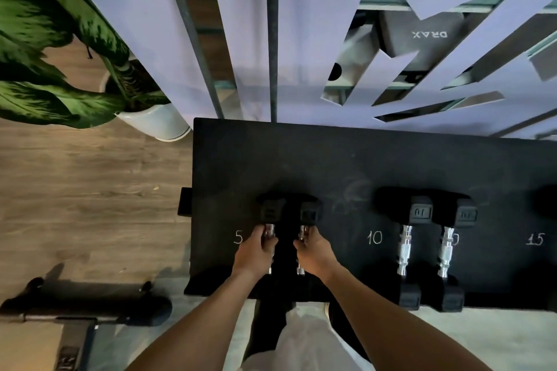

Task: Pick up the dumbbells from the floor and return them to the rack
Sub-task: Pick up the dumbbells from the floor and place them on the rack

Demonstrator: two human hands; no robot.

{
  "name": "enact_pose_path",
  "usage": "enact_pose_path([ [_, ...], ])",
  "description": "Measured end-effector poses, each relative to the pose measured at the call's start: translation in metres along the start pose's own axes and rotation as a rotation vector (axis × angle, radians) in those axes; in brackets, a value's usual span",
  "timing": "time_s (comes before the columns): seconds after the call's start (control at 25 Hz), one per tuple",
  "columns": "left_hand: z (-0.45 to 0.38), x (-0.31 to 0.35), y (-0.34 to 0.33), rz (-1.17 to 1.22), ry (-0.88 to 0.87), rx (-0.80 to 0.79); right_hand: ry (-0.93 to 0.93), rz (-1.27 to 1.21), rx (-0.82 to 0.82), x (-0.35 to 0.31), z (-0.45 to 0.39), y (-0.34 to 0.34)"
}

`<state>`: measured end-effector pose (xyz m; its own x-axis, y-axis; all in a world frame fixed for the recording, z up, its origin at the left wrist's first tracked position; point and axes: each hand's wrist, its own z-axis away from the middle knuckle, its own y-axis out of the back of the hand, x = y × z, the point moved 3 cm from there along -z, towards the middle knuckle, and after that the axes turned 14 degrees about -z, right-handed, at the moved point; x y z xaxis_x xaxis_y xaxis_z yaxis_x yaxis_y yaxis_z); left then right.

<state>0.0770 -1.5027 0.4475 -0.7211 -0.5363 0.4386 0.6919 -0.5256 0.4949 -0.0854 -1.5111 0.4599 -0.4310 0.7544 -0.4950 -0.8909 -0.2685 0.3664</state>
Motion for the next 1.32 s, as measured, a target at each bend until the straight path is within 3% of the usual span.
enact_pose_path([
  [0.48, 0.001, 0.011, 0.003, -0.104, -0.041, -0.007, -0.038, -0.006, -0.001, -0.004, 0.007, 0.001],
  [0.56, 0.002, 0.006, 0.006, 0.025, -0.084, -0.075, -0.039, -0.012, -0.008, -0.003, 0.006, 0.001],
  [0.64, 0.004, 0.001, 0.005, 0.313, -0.083, -0.228, -0.052, -0.015, 0.001, -0.003, 0.005, 0.001],
  [0.72, 0.003, 0.004, 0.001, 0.509, -0.007, -0.302, -0.053, -0.027, 0.009, -0.003, 0.007, 0.000],
  [0.8, -0.006, 0.013, -0.003, 0.549, 0.066, -0.316, -0.058, -0.040, 0.012, -0.004, 0.008, 0.000],
  [0.88, -0.015, 0.020, -0.006, 0.432, 0.066, -0.247, -0.060, -0.042, 0.019, -0.005, 0.008, 0.000],
  [1.0, -0.014, 0.019, -0.007, 0.082, 0.080, 0.160, -0.062, -0.063, 0.023, -0.005, 0.009, 0.000],
  [1.08, -0.005, 0.022, -0.002, -0.111, 0.027, 0.342, -0.046, -0.063, 0.019, -0.004, 0.009, 0.000],
  [1.2, -0.006, 0.014, 0.009, -0.134, -0.012, 0.332, -0.040, -0.066, 0.017, -0.002, 0.008, -0.002],
  [1.32, -0.011, -0.001, 0.016, 0.079, -0.059, 0.159, -0.040, -0.080, 0.018, 0.001, 0.006, -0.004],
])
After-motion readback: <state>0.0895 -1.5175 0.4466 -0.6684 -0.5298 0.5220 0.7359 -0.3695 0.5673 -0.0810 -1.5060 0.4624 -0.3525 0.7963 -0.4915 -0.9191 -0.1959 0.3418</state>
